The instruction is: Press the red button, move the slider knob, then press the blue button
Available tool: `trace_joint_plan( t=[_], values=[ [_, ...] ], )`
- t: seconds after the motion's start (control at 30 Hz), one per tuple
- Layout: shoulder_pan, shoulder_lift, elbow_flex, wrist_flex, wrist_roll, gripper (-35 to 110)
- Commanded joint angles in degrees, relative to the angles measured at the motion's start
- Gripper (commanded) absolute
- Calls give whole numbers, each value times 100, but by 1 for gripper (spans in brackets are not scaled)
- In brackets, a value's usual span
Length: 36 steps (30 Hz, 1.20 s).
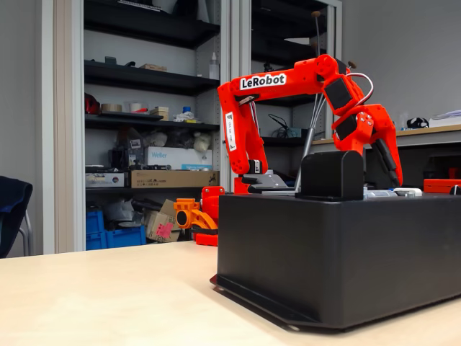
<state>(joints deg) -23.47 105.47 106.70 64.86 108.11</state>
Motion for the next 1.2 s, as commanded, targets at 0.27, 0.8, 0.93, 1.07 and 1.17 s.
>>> trace_joint_plan(
  t=[0.27,0.8,0.93,1.07,1.17],
  values=[
    [-237,-26,26,9,-44,42],
    [-167,79,-44,290,-246,43],
    [-114,70,-220,396,-325,43],
    [-44,62,-369,501,-343,38],
    [-53,-35,-527,492,-378,46]
  ],
)
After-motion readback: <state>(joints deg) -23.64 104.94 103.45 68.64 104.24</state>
